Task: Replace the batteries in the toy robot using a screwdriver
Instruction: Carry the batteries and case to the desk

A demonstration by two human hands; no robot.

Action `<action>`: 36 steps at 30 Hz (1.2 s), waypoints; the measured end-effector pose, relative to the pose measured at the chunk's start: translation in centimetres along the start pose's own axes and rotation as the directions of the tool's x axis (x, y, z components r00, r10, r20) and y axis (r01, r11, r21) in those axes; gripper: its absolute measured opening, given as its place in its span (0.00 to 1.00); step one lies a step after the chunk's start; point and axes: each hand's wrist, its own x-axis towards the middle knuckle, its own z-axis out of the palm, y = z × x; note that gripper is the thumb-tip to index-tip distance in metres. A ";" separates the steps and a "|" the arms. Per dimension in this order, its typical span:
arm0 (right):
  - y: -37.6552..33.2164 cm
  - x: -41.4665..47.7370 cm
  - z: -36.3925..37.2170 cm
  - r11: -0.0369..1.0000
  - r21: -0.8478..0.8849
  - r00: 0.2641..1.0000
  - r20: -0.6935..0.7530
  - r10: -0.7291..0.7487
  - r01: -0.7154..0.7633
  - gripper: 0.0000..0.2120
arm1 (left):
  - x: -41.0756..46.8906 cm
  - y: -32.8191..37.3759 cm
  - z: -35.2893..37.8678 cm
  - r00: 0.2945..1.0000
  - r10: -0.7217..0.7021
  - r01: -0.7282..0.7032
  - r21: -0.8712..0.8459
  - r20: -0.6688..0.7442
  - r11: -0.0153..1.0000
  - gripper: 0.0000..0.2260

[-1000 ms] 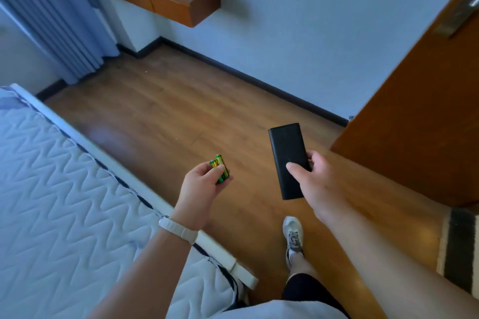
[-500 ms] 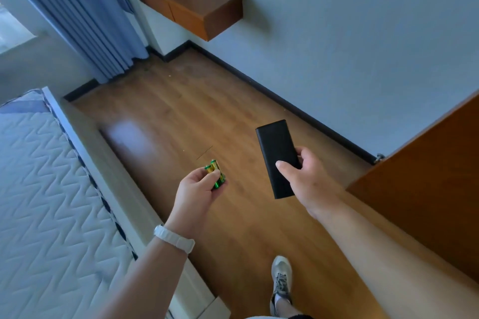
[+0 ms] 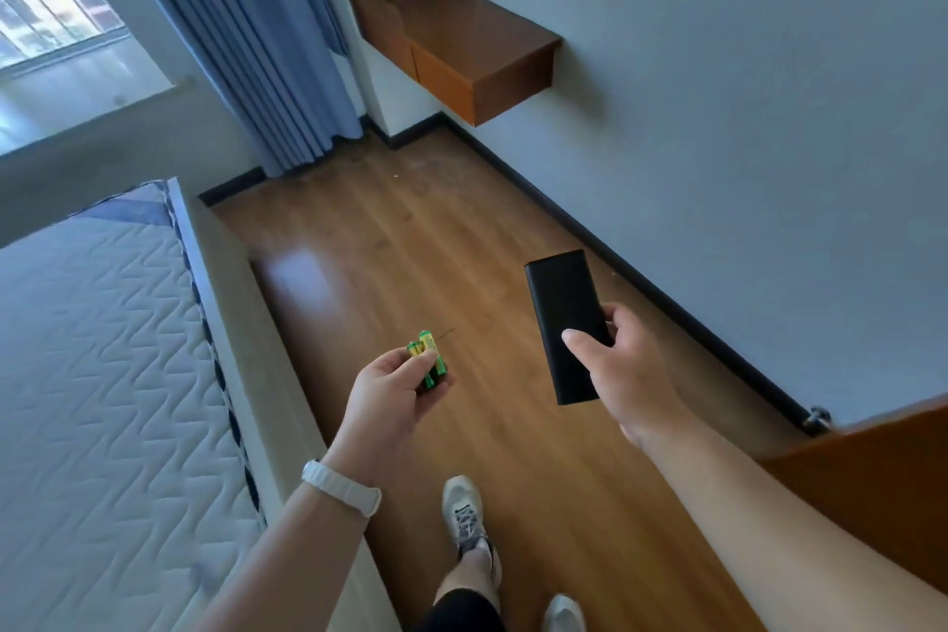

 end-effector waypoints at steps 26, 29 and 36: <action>-12.9 41.5 13.1 0.991 -0.100 0.994 -0.053 -0.095 0.090 0.13 | 40.8 24.7 10.2 0.996 0.070 -0.071 0.016 0.057 0.997 0.05; -12.8 48.6 13.2 0.990 -0.105 0.995 -0.018 -0.096 0.094 0.12 | 46.0 26.4 13.6 0.997 0.074 -0.076 0.061 0.030 0.995 0.05; -17.2 64.4 13.5 0.993 -0.076 0.992 0.087 -0.088 0.095 0.11 | 55.3 32.7 19.8 0.994 0.068 -0.059 0.108 -0.087 0.992 0.04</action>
